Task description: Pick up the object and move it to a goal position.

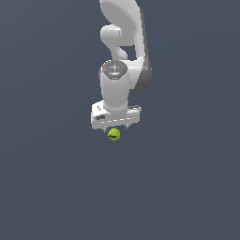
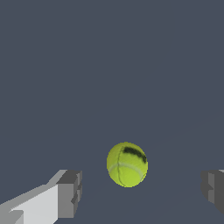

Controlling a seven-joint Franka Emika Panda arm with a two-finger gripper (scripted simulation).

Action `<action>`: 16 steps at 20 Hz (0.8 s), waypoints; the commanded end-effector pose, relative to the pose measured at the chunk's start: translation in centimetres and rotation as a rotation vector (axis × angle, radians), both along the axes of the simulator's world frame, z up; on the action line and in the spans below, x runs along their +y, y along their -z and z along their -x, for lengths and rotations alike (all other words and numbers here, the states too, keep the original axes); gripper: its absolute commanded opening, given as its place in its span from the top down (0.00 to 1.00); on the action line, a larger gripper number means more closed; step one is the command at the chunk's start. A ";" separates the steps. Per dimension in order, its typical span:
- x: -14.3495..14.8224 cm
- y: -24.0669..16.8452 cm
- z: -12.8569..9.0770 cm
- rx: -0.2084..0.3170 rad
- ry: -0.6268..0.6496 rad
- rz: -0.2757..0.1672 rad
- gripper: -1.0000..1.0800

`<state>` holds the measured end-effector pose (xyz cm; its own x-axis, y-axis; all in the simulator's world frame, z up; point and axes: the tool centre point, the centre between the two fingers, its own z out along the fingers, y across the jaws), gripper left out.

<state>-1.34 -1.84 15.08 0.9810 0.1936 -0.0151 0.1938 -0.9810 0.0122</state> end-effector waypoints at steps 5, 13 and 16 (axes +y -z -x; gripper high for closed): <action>-0.6 2.0 1.1 -0.001 -0.157 -0.004 0.04; -1.1 4.3 2.6 -0.004 -0.347 -0.011 0.04; -1.2 4.9 3.0 -0.006 -0.400 -0.014 0.04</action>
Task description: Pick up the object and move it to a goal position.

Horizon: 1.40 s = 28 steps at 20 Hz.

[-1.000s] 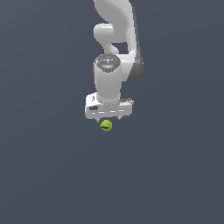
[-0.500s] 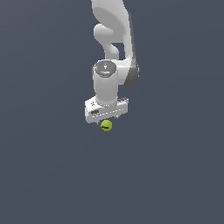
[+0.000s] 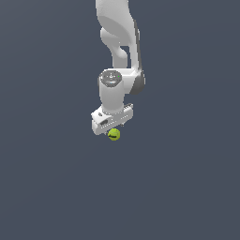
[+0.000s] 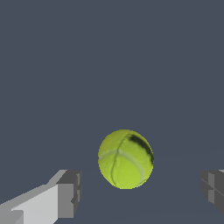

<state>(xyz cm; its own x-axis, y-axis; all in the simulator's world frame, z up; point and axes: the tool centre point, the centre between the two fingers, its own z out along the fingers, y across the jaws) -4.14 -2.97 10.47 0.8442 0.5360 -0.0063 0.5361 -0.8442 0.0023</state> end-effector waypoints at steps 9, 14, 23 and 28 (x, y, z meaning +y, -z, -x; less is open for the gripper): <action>-0.2 1.3 1.0 -0.004 -0.117 -0.005 0.04; -0.2 1.4 1.0 -0.003 -0.118 -0.005 0.04; -0.2 4.5 1.1 -0.004 -0.122 -0.006 0.04; -0.2 6.1 1.1 -0.004 -0.122 -0.006 0.04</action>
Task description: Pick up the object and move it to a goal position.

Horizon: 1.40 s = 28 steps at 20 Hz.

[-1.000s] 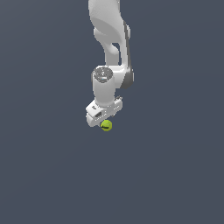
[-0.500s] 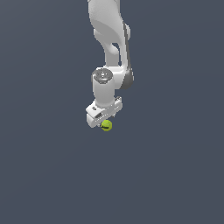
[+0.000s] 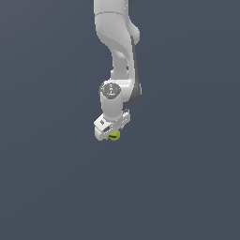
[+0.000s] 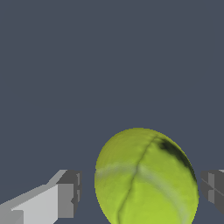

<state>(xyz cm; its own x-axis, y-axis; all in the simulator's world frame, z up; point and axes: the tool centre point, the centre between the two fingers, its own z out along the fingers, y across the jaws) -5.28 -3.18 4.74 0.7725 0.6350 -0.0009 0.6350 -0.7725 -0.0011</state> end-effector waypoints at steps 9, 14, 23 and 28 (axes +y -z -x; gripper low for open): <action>0.0 0.6 -0.1 -0.001 -0.001 0.000 1.00; -0.1 0.5 -0.1 -0.003 0.000 0.001 1.00; 1.5 -1.8 -0.8 -0.003 0.000 0.001 1.00; 3.6 -4.9 -1.7 -0.002 0.000 0.001 1.00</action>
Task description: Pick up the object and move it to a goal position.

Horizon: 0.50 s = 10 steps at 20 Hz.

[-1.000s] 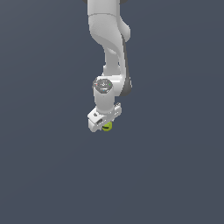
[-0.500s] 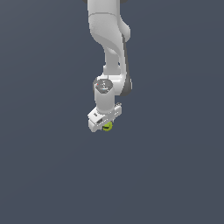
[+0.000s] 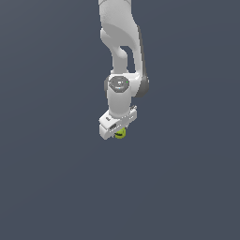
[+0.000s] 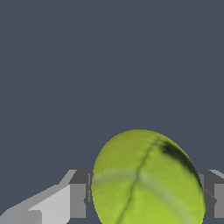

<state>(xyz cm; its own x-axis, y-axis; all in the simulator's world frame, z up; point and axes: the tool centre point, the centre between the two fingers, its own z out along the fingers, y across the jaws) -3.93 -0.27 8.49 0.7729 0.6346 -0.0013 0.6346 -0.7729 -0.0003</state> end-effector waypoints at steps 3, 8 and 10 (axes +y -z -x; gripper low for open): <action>2.4 -3.6 -1.1 -0.002 -0.001 0.000 1.00; 5.5 -8.1 -2.5 -0.002 -0.001 0.000 1.00; 6.8 -10.0 -3.1 -0.002 -0.001 0.000 1.00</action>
<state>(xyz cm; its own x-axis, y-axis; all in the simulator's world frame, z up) -1.28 5.54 16.95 0.7719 0.6357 -0.0006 0.6357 -0.7719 0.0000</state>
